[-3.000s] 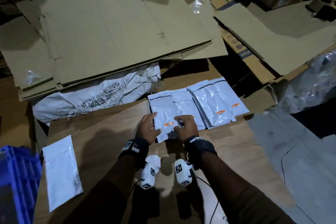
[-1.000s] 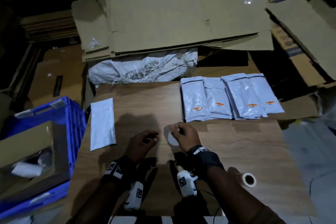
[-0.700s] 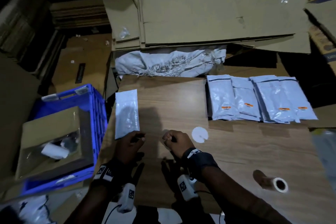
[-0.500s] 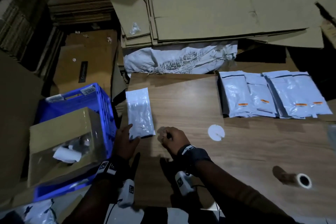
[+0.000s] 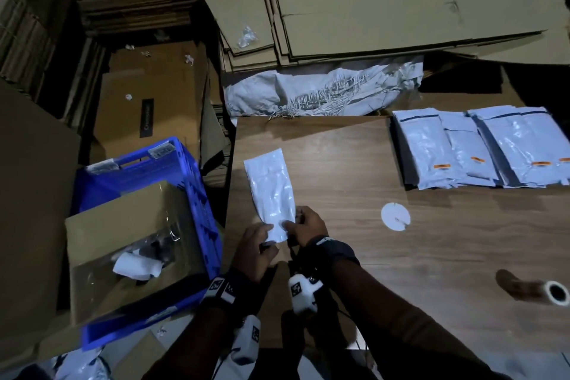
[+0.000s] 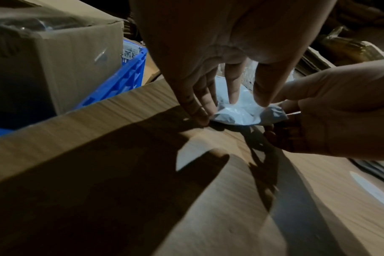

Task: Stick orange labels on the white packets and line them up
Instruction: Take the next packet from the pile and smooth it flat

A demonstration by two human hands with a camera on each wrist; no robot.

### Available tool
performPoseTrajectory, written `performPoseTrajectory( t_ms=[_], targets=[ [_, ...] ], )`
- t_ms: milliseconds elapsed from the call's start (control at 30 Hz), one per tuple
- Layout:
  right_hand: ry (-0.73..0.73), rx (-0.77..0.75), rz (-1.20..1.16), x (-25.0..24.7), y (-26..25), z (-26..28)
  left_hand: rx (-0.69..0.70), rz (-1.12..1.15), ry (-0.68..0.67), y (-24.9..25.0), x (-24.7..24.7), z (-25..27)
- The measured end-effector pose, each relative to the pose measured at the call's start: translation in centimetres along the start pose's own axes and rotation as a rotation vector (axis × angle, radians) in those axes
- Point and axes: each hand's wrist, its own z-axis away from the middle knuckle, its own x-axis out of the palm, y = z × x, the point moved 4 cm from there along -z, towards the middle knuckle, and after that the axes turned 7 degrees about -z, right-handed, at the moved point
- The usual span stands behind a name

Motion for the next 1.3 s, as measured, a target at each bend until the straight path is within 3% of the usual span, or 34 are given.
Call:
performPoseTrajectory(
  t_ms=[133, 233, 333, 433, 633, 867, 1067, 1200, 1300],
  targets=[
    [0.038, -0.075, 0.033, -4.3, 0.0, 2.7, 0.035, 0.065, -0.068, 2.2, 1.7, 1.4],
    [0.144, -0.272, 0.094, -9.4, -0.2, 5.4, 0.057, 0.053, -0.047, 3.7, 2.8, 2.0],
    [0.188, -0.54, 0.373, -15.4, 0.6, 8.0, -0.008, 0.104, 0.04, 4.9, 4.2, 2.6],
    [0.254, -0.656, 0.683, -20.6, 2.8, 10.1, -0.007, 0.11, 0.049, 6.7, 5.7, 4.0],
    [0.199, -0.647, 0.975, -24.8, 9.7, 14.7, -0.066, 0.223, 0.045, 9.1, 11.2, 8.4],
    [0.251, -0.57, 0.909, -27.1, 15.2, 15.7, 0.032, 0.144, -0.015, 12.8, 15.3, 10.6],
    [0.183, -0.639, 0.77, -27.2, 15.1, 15.3, 0.337, -0.284, -0.006, 14.7, 17.5, 9.1],
    [0.15, -0.703, 0.754, -24.4, 13.6, 13.3, 0.406, -0.432, 0.002, 15.7, 19.9, 9.0],
    [0.116, -0.6, 0.844, -22.0, 13.1, 11.5, 0.37, -0.457, 0.07, 16.0, 20.6, 7.8]
  ],
)
